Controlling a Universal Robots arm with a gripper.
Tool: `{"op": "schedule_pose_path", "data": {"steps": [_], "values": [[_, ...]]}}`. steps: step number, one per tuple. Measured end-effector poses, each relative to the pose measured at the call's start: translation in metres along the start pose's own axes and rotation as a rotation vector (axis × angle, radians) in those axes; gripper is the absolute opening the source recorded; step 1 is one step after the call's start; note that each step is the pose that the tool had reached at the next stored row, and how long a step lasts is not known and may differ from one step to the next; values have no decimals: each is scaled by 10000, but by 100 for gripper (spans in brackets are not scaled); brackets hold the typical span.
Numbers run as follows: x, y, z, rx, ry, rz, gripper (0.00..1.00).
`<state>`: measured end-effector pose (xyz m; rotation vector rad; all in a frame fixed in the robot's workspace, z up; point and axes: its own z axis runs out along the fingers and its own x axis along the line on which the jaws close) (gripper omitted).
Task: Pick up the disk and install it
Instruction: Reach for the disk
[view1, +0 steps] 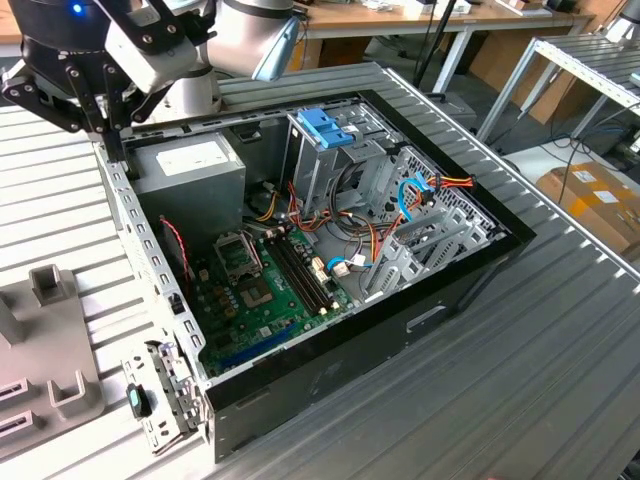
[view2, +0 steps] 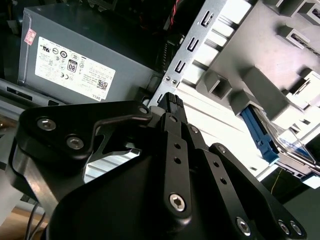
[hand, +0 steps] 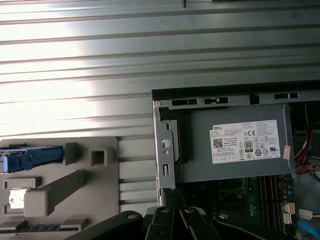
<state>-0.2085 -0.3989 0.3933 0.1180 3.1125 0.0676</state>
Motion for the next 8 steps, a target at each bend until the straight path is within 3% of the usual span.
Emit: {"op": "schedule_pose_path", "data": {"steps": [8], "values": [[42, -3, 0, 0, 0, 0, 11]]}}
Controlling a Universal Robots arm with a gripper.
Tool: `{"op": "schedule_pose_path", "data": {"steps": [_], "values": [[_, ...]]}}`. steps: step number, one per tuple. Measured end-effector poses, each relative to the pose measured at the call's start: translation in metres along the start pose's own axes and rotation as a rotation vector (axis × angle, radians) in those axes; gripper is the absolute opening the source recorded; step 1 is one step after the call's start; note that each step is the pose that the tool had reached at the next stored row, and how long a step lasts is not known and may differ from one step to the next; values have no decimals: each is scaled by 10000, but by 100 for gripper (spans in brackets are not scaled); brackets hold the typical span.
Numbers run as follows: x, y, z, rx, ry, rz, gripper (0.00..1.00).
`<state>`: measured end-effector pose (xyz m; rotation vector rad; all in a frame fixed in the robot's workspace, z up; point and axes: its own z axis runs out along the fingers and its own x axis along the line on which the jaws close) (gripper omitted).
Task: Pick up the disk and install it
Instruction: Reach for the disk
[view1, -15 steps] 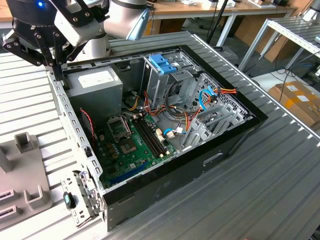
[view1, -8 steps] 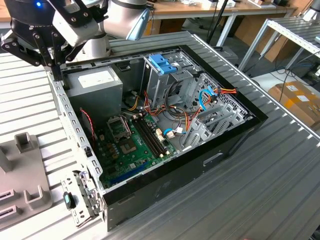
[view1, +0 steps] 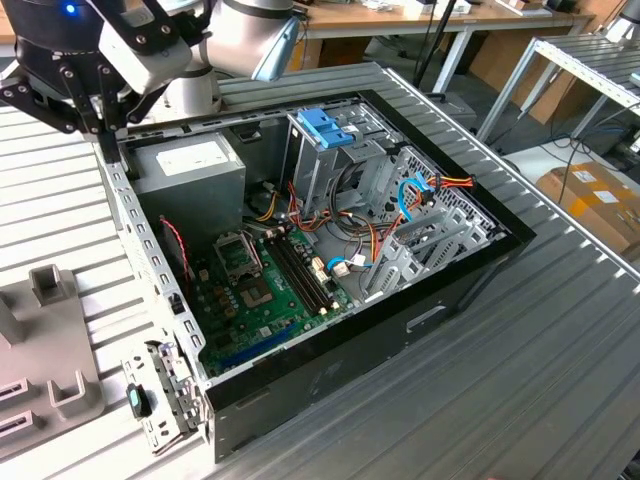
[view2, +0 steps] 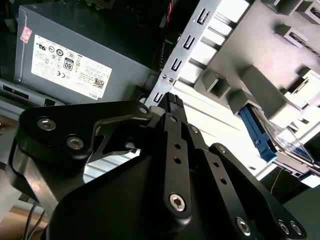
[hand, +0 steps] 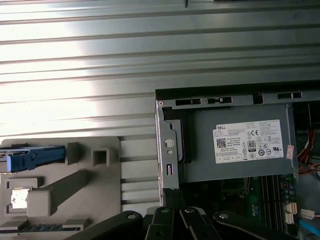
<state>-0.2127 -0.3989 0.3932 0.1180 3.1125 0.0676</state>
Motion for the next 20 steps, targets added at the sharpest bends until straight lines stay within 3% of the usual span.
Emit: {"op": "schedule_pose_path", "data": {"steps": [20], "values": [[77, -6, -1, 0, 0, 0, 11]]}}
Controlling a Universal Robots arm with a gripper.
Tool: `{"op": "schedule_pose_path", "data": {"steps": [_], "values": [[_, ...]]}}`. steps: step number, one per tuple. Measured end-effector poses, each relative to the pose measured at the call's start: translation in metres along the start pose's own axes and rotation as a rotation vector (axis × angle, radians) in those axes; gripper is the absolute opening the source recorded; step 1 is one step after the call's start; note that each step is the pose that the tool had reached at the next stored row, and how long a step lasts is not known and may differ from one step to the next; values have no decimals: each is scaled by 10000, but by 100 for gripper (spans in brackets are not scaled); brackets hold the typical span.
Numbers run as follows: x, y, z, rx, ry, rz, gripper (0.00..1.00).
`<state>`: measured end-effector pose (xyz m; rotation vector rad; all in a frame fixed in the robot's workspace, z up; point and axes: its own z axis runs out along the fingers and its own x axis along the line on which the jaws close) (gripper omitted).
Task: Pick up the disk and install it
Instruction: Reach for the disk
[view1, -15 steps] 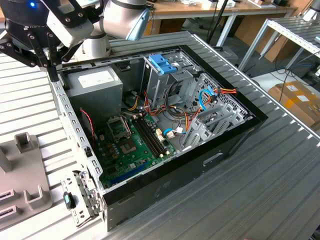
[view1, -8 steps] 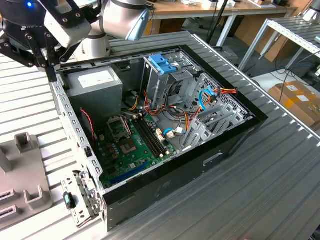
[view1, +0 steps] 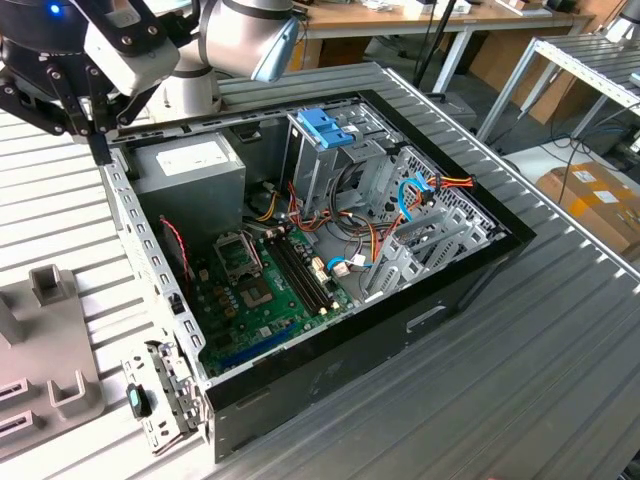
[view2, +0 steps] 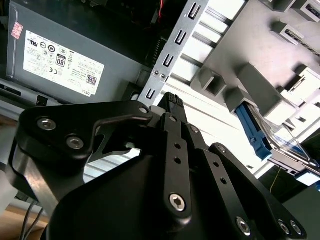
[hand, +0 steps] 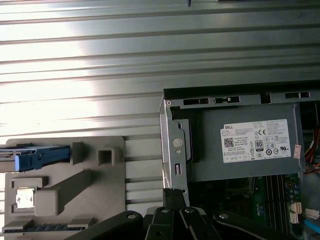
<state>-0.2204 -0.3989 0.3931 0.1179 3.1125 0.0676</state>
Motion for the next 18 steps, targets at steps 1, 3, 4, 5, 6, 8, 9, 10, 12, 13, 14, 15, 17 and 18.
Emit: {"op": "schedule_pose_path", "data": {"steps": [1, 3, 4, 5, 6, 8, 9, 10, 12, 13, 14, 15, 17, 18], "values": [[1, 0, 0, 0, 0, 0, 11], [2, 0, 0, 0, 0, 0, 11], [3, 0, 0, 0, 0, 1, 11], [5, 0, 0, 0, 0, 1, 11], [9, -1, 0, 0, -1, 2, 11], [19, -2, -1, 1, 0, 1, 11], [25, -2, -1, 0, -1, 1, 11], [34, -3, -1, 0, 0, 1, 11], [43, -3, -1, 0, 0, 1, 11], [48, -4, -2, 0, 0, 0, 11], [53, -4, -1, 0, 0, 1, 11], [58, -5, -2, 0, 0, 0, 11], [68, -5, -2, 0, 0, 1, 11], [72, -5, -2, 0, 0, 1, 11]]}}
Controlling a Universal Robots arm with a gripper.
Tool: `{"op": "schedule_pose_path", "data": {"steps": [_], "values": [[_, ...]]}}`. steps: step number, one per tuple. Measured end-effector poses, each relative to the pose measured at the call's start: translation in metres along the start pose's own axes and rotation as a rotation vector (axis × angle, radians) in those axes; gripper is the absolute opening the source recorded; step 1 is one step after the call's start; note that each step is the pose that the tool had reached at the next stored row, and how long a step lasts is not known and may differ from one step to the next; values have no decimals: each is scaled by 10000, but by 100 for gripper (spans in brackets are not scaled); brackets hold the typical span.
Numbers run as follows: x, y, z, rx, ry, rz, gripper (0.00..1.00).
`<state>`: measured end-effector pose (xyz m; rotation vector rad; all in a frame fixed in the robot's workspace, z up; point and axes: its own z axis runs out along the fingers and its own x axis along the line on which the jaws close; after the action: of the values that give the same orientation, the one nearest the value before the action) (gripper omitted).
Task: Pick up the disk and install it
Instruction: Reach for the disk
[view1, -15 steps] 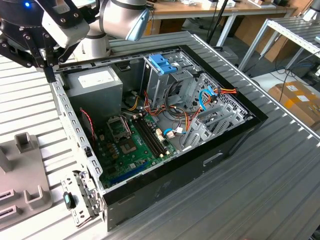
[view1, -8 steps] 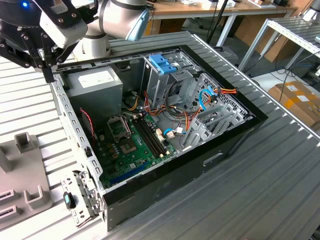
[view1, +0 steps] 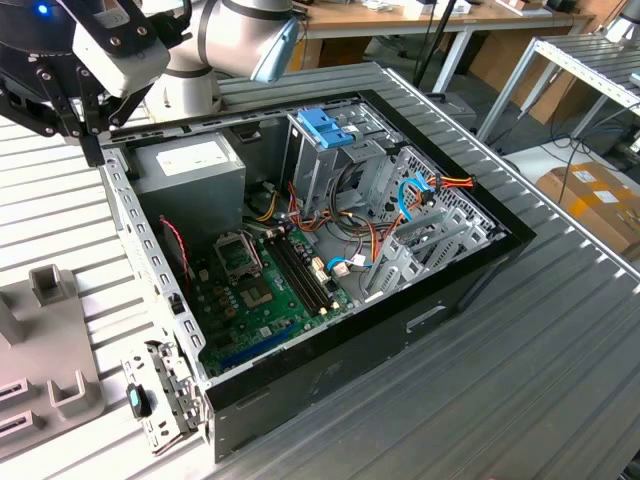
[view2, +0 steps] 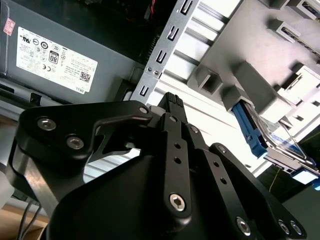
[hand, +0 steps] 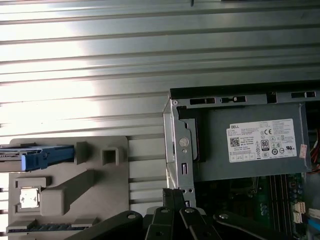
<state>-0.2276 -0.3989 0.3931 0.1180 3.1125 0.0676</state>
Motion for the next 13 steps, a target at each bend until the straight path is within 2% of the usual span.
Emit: {"op": "schedule_pose_path", "data": {"steps": [13], "values": [[31, -2, -1, 0, 0, 0, 11]]}}
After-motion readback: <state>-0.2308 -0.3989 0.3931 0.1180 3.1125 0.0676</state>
